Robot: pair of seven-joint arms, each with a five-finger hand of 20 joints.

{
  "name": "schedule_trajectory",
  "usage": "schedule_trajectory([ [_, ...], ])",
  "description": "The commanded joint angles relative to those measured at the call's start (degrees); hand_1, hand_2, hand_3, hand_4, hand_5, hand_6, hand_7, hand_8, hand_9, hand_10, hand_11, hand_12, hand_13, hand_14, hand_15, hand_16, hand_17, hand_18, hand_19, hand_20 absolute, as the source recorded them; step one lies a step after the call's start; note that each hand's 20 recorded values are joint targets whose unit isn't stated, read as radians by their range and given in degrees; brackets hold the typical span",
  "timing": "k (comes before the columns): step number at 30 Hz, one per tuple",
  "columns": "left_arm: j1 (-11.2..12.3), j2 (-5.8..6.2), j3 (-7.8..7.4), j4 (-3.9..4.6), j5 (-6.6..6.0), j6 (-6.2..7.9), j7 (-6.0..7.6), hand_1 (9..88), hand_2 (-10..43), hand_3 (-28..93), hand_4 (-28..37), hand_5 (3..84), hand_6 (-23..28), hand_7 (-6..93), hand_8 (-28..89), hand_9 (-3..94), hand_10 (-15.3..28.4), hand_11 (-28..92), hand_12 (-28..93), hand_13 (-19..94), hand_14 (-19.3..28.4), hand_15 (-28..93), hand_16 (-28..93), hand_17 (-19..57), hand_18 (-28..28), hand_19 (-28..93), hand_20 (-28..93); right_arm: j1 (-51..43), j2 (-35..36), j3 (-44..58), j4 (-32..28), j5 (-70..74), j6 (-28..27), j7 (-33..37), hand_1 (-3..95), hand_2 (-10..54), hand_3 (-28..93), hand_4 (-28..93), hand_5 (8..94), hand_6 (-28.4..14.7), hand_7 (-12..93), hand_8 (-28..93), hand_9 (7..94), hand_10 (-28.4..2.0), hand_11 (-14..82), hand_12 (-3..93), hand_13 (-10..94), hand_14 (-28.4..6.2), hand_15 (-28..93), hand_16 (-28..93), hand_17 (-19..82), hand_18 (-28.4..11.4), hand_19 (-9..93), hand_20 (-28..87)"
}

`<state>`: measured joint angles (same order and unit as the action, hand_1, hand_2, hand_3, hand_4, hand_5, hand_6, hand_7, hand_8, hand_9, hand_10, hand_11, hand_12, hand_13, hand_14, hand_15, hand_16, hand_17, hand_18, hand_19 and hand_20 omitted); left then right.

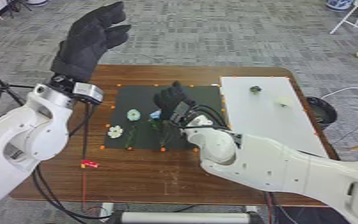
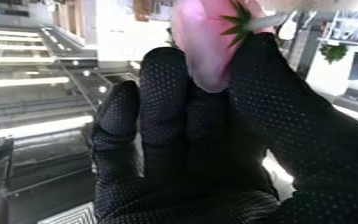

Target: Arrange flowers

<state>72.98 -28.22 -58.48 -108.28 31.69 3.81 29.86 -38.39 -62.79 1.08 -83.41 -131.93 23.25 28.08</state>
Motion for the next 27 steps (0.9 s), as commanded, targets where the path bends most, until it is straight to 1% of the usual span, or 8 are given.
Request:
schedule_trajectory([
  [1,-0.21,-0.57,0.29,-0.29,0.15,-0.32,0.67,27.9,-6.6,70,-22.1,27.3,1.5,22.4,-10,19.3,10.0,23,18,17,12.3,24,2,-5.1,15.3,32,9,0.4,-1.75,-0.97,2.78,-1.75,-0.24,1.44,44.9,-9.5,86,-23,69.2,3.5,51,0,80.5,-6.1,18.1,45.6,59,-5.8,61,40,24,-18.9,77,52],
  [6,0.03,-0.68,0.09,-0.25,0.14,-0.28,0.65,27.1,-7.8,73,-22.3,25.6,-0.5,26.9,-12,18.4,7.5,25,18,17,8.6,18,5,-2.9,12.9,23,12,0.27,-1.61,-0.68,3.27,-2.06,-0.76,1.85,44.4,-9.5,86,-25,69.4,3.3,45,6,80.0,-6.6,15.9,46.5,58,-6.9,61,40,24,-19.1,77,52],
  [12,0.66,-0.4,-0.37,-0.57,0.04,-0.11,0.82,27.0,-8.0,73,-22.3,24.9,-1.1,28.2,-13,17.9,6.7,24,18,17,7.5,16,6,-2.6,12.4,21,14,0.55,-1.37,-0.5,3.04,-1.9,-0.41,2.76,43.2,-9.5,84,-27,68.3,3.3,44,6,79.3,-6.7,15.9,46.3,57,-7.9,63,37,24,-19.1,77,52],
  [15,0.58,-0.55,-0.27,-0.47,0.04,-0.2,0.78,26.8,-8.0,73,-22.1,24.5,-1.4,28.9,-13,17.7,6.3,24,18,17,7.0,13,8,-2.4,12.1,20,14,0.38,-1.45,-0.01,2.97,-2.19,-1.0,3.21,41.5,-9.5,82,-28,67.1,3.2,44,6,75.3,-7.3,21.3,40.9,56,-8.9,67,29,23,-19.3,77,52],
  [17,0.56,-0.63,-0.2,-0.48,0.07,-0.22,0.77,26.8,-8.2,73,-22.0,24.2,-1.8,29.3,-14,17.4,5.7,24,18,17,6.4,11,9,-2.2,11.7,18,14,0.38,-1.39,0.05,2.78,-2.2,-1.17,3.63,40.8,-9.5,81,-28,66.6,3.0,43,6,74.1,-7.6,22.2,39.9,55,-9.1,67,28,23,-19.3,77,52],
  [22,0.46,-0.79,-0.07,-0.33,0.0,-0.16,0.74,26.6,-8.2,73,-22.1,23.8,-2.0,29.8,-14,17.2,5.4,23,19,17,6.4,10,10,-2.2,11.8,18,15,0.21,-1.12,0.58,2.63,-2.45,-0.79,3.54,36.8,-9.5,80,-28,65.0,2.9,42,7,68.8,-8.9,32.4,28.8,54,-9.5,68,27,23,-19.2,77,52],
  [25,0.08,-0.91,0.22,-0.12,-0.02,-0.29,0.78,26.6,-8.2,74,-22.1,23.8,-2.0,29.7,-14,17.1,5.5,23,19,17,6.5,9,11,-2.4,11.9,18,15,-0.68,-0.91,2.04,2.14,-2.16,-0.89,4.15,34.5,-9.5,81,-28,63.9,3.0,41,7,67.4,-9.0,33.1,27.3,53,-9.7,68,27,22,-19.1,77,52],
  [27,0.34,-0.92,-0.04,-0.15,0.08,-0.36,0.75,26.5,-8.2,74,-22.1,23.8,-1.9,29.2,-14,17.2,5.6,22,19,17,7.0,10,11,-2.8,12.3,19,15,-1.0,-0.82,2.49,1.94,-2.34,-0.97,4.24,33.4,-9.5,82,-28,63.6,3.0,40,7,67.2,-9.0,33.2,27.2,53,-9.7,68,27,22,-19.1,77,52],
])
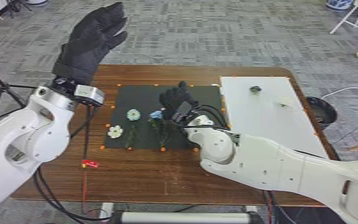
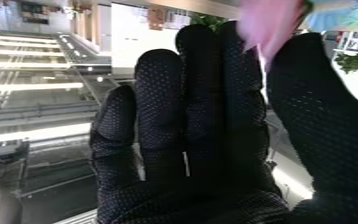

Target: Arrange flowers

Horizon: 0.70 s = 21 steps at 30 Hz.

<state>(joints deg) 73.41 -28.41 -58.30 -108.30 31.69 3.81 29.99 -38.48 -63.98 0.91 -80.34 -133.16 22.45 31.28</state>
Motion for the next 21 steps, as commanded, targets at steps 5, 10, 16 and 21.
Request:
schedule_trajectory([
  [5,0.67,-0.56,-0.82,-0.41,0.0,-0.18,0.8,26.4,-8.1,73,-21.7,23.5,-2.2,29.0,-13,16.9,5.2,21,20,16,6.5,7,12,-3.0,12.1,19,15,-0.44,1.65,2.42,-2.44,-0.95,-0.69,0.34,30.8,-9.5,85,-28,63.2,3.1,38,4,66.0,-9.2,33.2,27.1,52,-10.0,69,27,22,-19.2,77,53],
  [10,1.61,-0.65,-1.64,-0.54,0.07,-0.18,0.54,26.3,-8.1,73,-21.6,23.5,-2.2,28.7,-13,16.9,5.2,20,20,16,6.8,7,12,-3.1,12.2,19,15,-0.37,4.52,2.85,-5.5,-0.78,-1.66,-0.93,27.9,-9.5,88,-28,61.3,3.3,40,-13,63.9,-9.3,33.4,26.9,50,-10.3,69,27,21,-19.4,77,53],
  [16,3.14,-1.14,-2.83,-0.65,0.12,-0.07,0.3,26.4,-7.7,72,-21.0,23.8,-1.5,25.8,-11,17.0,6.5,19,21,16,8.7,10,12,-4.5,13.7,24,15,-1.63,12.73,6.47,-12.07,-1.49,-2.46,-0.7,26.1,-9.5,89,-28,53.7,1.7,39,-15,56.6,-9.8,32.8,26.5,46,-10.7,70,26,20,-19.5,76,53],
  [21,8.1,-1.26,-6.83,-1.45,0.13,0.37,-0.5,27.4,-6.4,69,-20.2,25.5,1.0,19.1,-8,17.6,9.1,17,22,15,13.0,16,8,-7.1,16.0,32,13,-8.09,21.04,16.11,-16.0,-1.61,-3.66,1.87,26.1,-9.5,89,-28,44.2,-0.9,37,-15,45.8,-11.8,30.9,25.7,39,-11.5,69,22,17,-19.4,73,51],
])
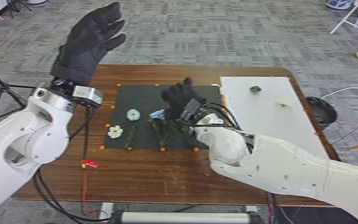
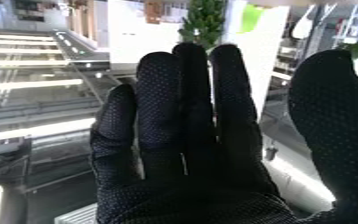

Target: Arrange flowers

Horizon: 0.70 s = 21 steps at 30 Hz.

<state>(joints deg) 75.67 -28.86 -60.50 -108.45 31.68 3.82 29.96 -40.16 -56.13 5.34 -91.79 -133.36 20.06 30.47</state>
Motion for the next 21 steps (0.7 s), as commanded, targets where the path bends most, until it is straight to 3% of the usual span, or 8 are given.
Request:
schedule_trajectory([
  [1,7.25,-0.63,-5.81,-1.6,0.08,0.56,-0.52,27.6,-6.2,68,-20.2,26.0,1.5,18.2,-7,17.9,9.7,17,22,15,13.8,18,7,-7.4,16.4,33,12,-7.41,14.65,13.37,-4.83,-1.28,-2.27,3.14,26.0,-9.5,89,-28,41.8,-1.7,37,-15,43.2,-12.2,30.8,25.7,38,-11.8,68,22,17,-19.3,72,50],
  [3,8.7,-0.47,-7.04,-1.89,-0.11,0.91,-0.54,28.2,-5.9,67,-20.5,27.1,2.4,17.1,-7,18.8,10.9,17,22,15,15.0,20,6,-7.8,17.2,35,12,-9.98,17.76,17.53,-5.48,-1.15,-5.81,4.22,25.9,-9.5,89,-28,38.2,-2.7,36,-15,38.3,-13.4,30.9,25.9,33,-12.2,67,20,16,-19.3,71,49],
  [8,10.25,-0.35,-7.98,-2.22,0.04,1.1,-0.62,28.7,-5.4,66,-21.2,28.3,3.2,16.4,-7,19.6,11.6,18,21,16,15.7,23,4,-8.0,17.8,37,11,-13.13,23.99,24.07,-3.05,3.52,-14.73,4.74,24.6,-9.5,87,-28,29.3,-6.0,28,-11,28.4,-15.8,24.2,25.1,26,-13.2,60,16,12,-19.5,66,44],
  [10,9.47,-0.33,-7.13,-1.88,-0.28,0.87,-0.75,28.8,-5.4,66,-21.3,28.4,3.2,16.6,-7,19.6,11.7,19,21,16,15.7,23,4,-8.0,17.8,37,11,-15.6,26.73,28.24,-2.75,5.89,-22.07,4.88,23.6,-9.5,86,-28,27.7,-6.7,23,-10,26.8,-16.1,20.0,25.0,24,-13.5,56,16,10,-19.5,63,42],
  [12,9.78,-0.41,-7.25,-1.87,-0.32,0.98,-0.87,28.8,-5.3,66,-21.4,28.4,3.2,16.8,-7,20.0,11.6,19,21,16,15.7,23,4,-7.8,17.8,37,10,-17.09,28.92,29.14,-2.36,7.29,-21.39,5.44,22.5,-9.5,85,-28,25.9,-7.7,19,-8,24.6,-16.6,15.5,25.4,21,-13.9,52,16,9,-19.7,61,41],
  [15,12.79,-0.63,-9.55,-2.5,-0.01,1.48,-0.78,28.9,-5.4,66,-21.5,28.8,3.2,16.9,-8,20.4,11.7,19,20,17,15.7,24,4,-7.6,18.0,38,10,-20.57,31.39,32.57,-2.49,7.49,-22.66,6.43,21.2,-9.5,85,-28,25.0,-7.9,16,-7,24.0,-16.4,13.7,25.2,21,-13.9,50,16,8,-19.8,61,40],
  [18,16.93,-2.59,-11.96,-2.87,-0.62,2.0,-0.9,28.9,-5.4,66,-21.6,28.8,3.2,17.2,-8,20.5,11.6,19,20,17,15.7,24,4,-7.6,18.1,38,10,-22.55,32.5,34.34,-2.29,8.21,-22.92,5.75,19.9,-9.5,84,-28,24.9,-7.6,15,-7,25.4,-16.0,12.9,25.0,23,-14.0,49,17,8,-20.1,61,40],
  [21,19.48,-3.96,-12.26,-2.57,-0.97,3.29,-0.98,28.8,-5.3,67,-21.8,28.6,3.1,17.5,-8,20.4,11.6,20,20,17,15.7,24,3,-7.7,18.0,38,10,-23.82,32.61,33.36,-0.81,6.27,-16.89,5.84,20.0,-9.5,84,-28,30.1,-5.6,18,-8,34.2,-14.3,16.9,24.2,31,-13.0,52,18,10,-20.7,63,42],
])
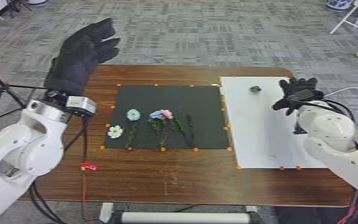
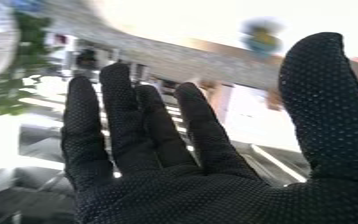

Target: Arrange flowers

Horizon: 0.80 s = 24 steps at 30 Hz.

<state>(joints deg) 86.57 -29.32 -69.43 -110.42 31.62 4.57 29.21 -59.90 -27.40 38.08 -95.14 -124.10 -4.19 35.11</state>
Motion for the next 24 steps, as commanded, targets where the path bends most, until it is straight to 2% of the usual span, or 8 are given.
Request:
schedule_trajectory([
  [1,9.49,-3.77,-3.93,-0.49,-0.68,2.51,-0.95,28.8,-5.3,67,-21.9,28.6,3.1,17.7,-8,20.3,11.6,20,20,17,15.6,24,3,-7.7,18.0,38,10,-4.28,3.66,0.46,3.34,-3.61,8.83,0.36,20.9,-9.5,84,-28,32.8,-4.8,20,-10,37.2,-13.5,19.0,23.2,34,-12.3,54,18,11,-20.8,65,43],
  [3,11.3,-4.23,-5.01,-0.38,-0.24,3.43,-1.53,28.8,-5.4,67,-21.8,28.7,3.1,17.7,-8,20.4,11.7,20,20,17,15.6,24,3,-7.7,18.0,38,10,-4.14,3.15,-0.07,3.75,-3.12,9.55,0.19,22.1,-9.5,85,-28,37.5,-3.7,22,-11,41.8,-11.2,22.4,23.0,39,-11.2,56,18,13,-20.5,66,44],
  [8,14.51,-4.02,-7.61,-0.22,-0.97,5.26,-1.63,28.9,-5.3,67,-21.9,28.4,3.1,18.1,-8,20.1,11.7,20,19,17,15.5,24,3,-7.8,17.9,38,10,-1.89,0.91,-2.33,5.74,-4.92,12.0,1.39,22.6,-9.5,86,-28,37.0,-4.6,22,-11,42.2,-12.0,23.6,22.2,40,-10.8,60,19,14,-20.3,68,46],
  [10,14.46,-4.21,-7.41,-0.02,-1.45,5.49,-1.6,28.8,-5.3,67,-21.8,28.5,3.1,18.1,-8,20.2,11.7,20,19,17,15.5,24,3,-7.8,18.0,38,10,-2.02,0.34,-1.13,5.91,-3.91,12.57,1.81,22.5,-9.5,86,-28,34.7,-6.0,22,-10,41.9,-12.8,23.2,21.8,40,-10.7,61,18,14,-20.2,69,46],
  [13,13.49,-4.56,-6.49,0.37,-0.81,4.4,-2.2,28.9,-5.3,67,-21.9,28.4,3.1,18.2,-8,20.1,11.7,20,19,17,15.5,25,3,-7.9,17.9,38,10,-2.05,0.19,-0.17,6.27,-3.32,12.89,1.69,22.4,-9.5,86,-28,32.4,-6.9,21,-10,39.7,-13.3,23.6,22.1,39,-11.4,61,18,14,-20.0,69,47],
  [16,13.56,-4.9,-6.41,0.34,-0.95,4.63,-2.06,28.9,-5.3,67,-21.9,28.3,3.1,18.4,-8,20.1,11.6,20,19,17,15.5,25,3,-7.9,17.9,38,10,-0.91,-0.63,-1.01,7.11,-3.48,12.68,1.37,22.5,-9.5,86,-28,31.6,-7.1,20,-10,37.9,-13.6,23.8,22.3,37,-11.5,62,18,14,-20.1,69,47],
  [20,12.23,-5.23,-5.49,1.09,-1.17,4.31,-2.47,28.9,-5.3,67,-22.0,28.3,3.1,18.4,-9,20.0,11.6,21,19,17,15.5,25,3,-7.9,18.0,38,10,1.47,-1.78,-3.83,8.47,-3.67,12.59,0.73,22.8,-9.5,85,-28,32.3,-6.4,21,-9,37.9,-13.6,24.1,22.5,38,-11.2,63,18,14,-20.0,69,47],
  [24,12.97,-5.75,-6.32,0.88,-1.03,4.0,-2.12,28.8,-5.4,67,-22.0,28.3,3.0,18.6,-9,20.0,11.6,21,19,17,15.4,25,3,-7.9,17.9,38,10,4.15,-3.77,-6.35,10.33,-2.56,8.93,-0.49,23.5,-9.5,85,-28,35.9,-4.5,22,-10,42.1,-12.3,24.9,22.0,42,-10.4,62,17,15,-20.0,69,47],
])
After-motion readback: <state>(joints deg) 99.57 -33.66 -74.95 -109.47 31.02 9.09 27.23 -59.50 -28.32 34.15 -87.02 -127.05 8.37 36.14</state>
